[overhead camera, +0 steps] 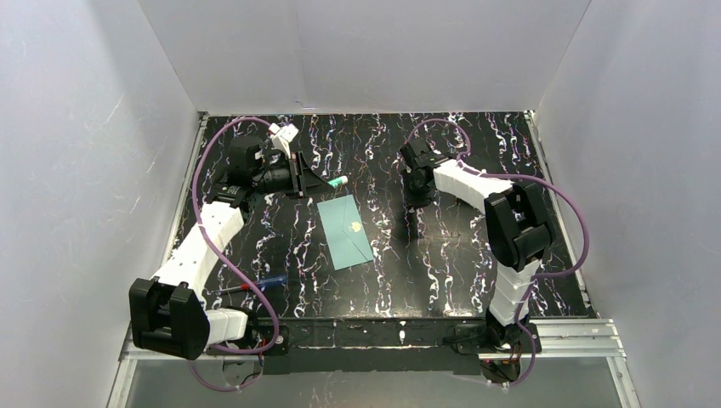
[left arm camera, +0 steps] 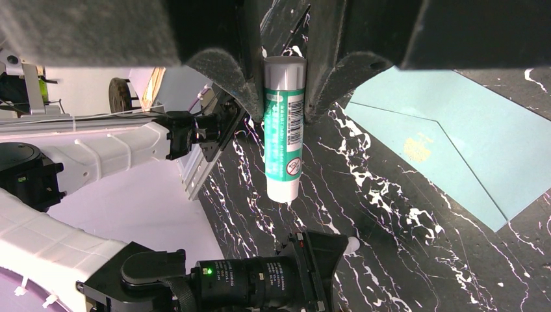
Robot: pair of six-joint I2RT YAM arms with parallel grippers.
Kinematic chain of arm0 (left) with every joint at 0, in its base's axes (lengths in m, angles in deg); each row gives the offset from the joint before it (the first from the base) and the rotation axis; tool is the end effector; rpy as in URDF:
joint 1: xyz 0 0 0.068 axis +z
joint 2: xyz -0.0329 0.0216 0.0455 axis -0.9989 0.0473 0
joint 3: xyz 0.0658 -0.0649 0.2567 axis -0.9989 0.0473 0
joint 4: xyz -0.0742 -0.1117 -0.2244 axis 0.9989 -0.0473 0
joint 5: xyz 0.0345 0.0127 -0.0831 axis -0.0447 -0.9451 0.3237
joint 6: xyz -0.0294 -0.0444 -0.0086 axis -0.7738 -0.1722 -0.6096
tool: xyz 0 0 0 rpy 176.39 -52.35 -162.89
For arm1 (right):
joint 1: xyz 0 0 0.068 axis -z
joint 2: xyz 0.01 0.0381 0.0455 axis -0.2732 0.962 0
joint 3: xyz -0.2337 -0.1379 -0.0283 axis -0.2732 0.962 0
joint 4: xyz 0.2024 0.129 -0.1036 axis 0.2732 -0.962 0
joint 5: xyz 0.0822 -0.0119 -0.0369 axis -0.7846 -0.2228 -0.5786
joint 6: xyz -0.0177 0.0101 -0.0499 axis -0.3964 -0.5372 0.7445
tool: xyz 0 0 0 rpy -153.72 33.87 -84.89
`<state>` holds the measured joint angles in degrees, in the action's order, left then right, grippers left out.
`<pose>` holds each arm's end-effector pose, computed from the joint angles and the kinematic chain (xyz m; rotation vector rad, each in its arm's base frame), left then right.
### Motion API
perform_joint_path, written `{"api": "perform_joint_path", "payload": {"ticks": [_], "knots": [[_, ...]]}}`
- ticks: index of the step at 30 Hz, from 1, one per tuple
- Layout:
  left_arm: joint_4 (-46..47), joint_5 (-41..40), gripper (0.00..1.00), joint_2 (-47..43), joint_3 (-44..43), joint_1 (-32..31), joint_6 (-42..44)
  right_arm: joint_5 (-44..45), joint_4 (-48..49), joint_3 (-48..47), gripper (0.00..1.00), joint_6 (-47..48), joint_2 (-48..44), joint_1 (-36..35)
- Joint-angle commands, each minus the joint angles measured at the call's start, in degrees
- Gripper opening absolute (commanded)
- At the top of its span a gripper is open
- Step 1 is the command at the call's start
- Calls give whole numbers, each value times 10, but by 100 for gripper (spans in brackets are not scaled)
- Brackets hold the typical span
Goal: Place the letter into the envelope and seal it
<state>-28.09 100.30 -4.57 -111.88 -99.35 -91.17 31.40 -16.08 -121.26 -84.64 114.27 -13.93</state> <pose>0.2689 -0.0855 0.3274 0.3521 1.9810 -1.3008 0.3418 0.1905 0.1916 -0.1580 2.6678 0.1150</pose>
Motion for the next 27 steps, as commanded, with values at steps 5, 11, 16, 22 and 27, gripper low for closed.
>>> {"api": "perform_joint_path", "payload": {"ticks": [5, 11, 16, 22, 27], "knots": [[0, 20, 0, -3, 0, 3, 10, -6, 48, -9, 24, 34, -2, -5], [0, 22, 0, 3, -2, 3, 10, -2, 45, -21, 30, 44, 16, -4], [-2, 22, 0, 4, -3, 3, 11, -1, 42, -16, 37, 42, 29, -4], [-7, 22, 0, 4, -4, 3, 16, -15, 61, -6, 26, 32, 20, 0], [-12, 20, 0, 4, -5, 3, 20, -107, 89, 5, 4, 16, 3, 16]]}}
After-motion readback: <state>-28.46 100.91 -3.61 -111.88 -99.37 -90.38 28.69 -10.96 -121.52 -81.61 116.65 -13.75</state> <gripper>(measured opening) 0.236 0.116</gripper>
